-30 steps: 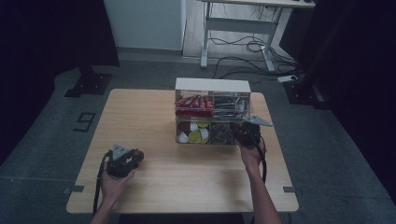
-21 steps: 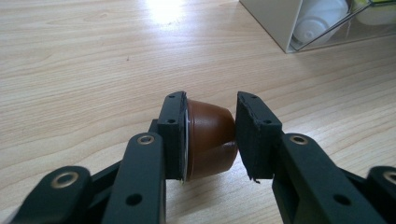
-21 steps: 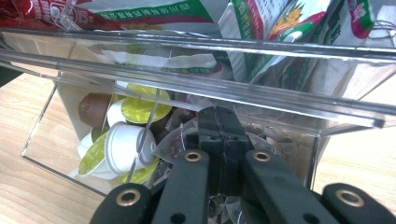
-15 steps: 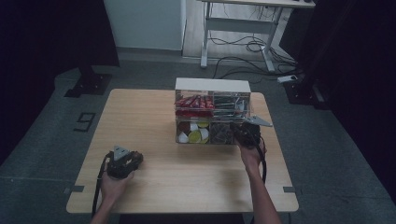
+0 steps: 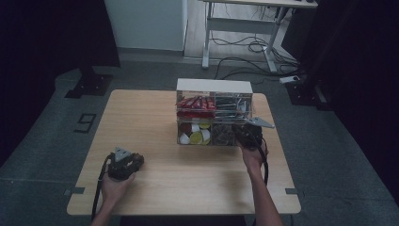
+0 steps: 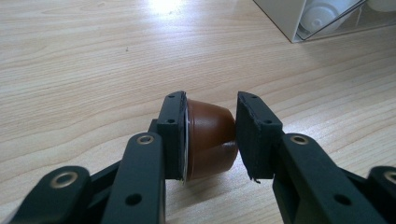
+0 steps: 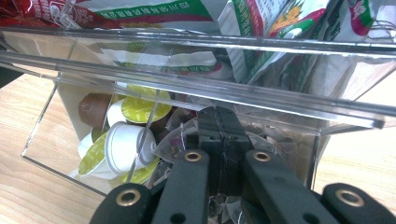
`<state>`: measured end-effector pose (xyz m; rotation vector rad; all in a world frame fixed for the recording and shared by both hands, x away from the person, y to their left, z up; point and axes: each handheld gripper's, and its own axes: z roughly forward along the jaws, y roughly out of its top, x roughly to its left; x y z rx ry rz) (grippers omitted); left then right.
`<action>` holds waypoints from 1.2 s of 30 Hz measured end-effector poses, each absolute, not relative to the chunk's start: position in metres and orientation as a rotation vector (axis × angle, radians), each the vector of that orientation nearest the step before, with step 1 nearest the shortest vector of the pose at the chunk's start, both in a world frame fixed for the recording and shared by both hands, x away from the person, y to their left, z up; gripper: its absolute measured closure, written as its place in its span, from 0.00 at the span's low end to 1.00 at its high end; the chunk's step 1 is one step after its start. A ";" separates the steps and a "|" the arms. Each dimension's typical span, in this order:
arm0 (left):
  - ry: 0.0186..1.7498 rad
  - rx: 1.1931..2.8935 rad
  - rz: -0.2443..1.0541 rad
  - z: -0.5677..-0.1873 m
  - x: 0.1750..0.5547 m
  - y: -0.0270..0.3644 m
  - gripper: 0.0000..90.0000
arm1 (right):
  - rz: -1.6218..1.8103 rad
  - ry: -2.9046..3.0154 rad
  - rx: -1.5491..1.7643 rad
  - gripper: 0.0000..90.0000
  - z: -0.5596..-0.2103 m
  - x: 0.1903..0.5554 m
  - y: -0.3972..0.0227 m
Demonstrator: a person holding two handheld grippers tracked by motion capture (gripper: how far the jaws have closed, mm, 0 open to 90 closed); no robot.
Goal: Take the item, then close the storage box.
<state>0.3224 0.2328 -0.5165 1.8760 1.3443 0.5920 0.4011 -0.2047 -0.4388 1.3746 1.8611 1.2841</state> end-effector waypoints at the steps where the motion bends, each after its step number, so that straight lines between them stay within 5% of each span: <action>1: 1.344 1.878 0.591 -0.517 0.323 0.233 0.71 | 1.284 1.861 1.375 0.99 -0.439 0.401 -0.205; 10: 1.360 1.886 0.573 -0.519 0.326 0.232 0.52 | 1.283 1.862 1.374 0.99 -0.439 0.401 -0.205; 15: 1.318 1.868 0.567 -0.514 0.324 0.234 0.33 | 1.284 1.860 1.373 0.99 -0.439 0.401 -0.205; 36: 1.278 1.829 0.532 -0.500 0.315 0.234 0.31 | 1.284 1.880 1.387 0.99 -0.452 0.394 -0.207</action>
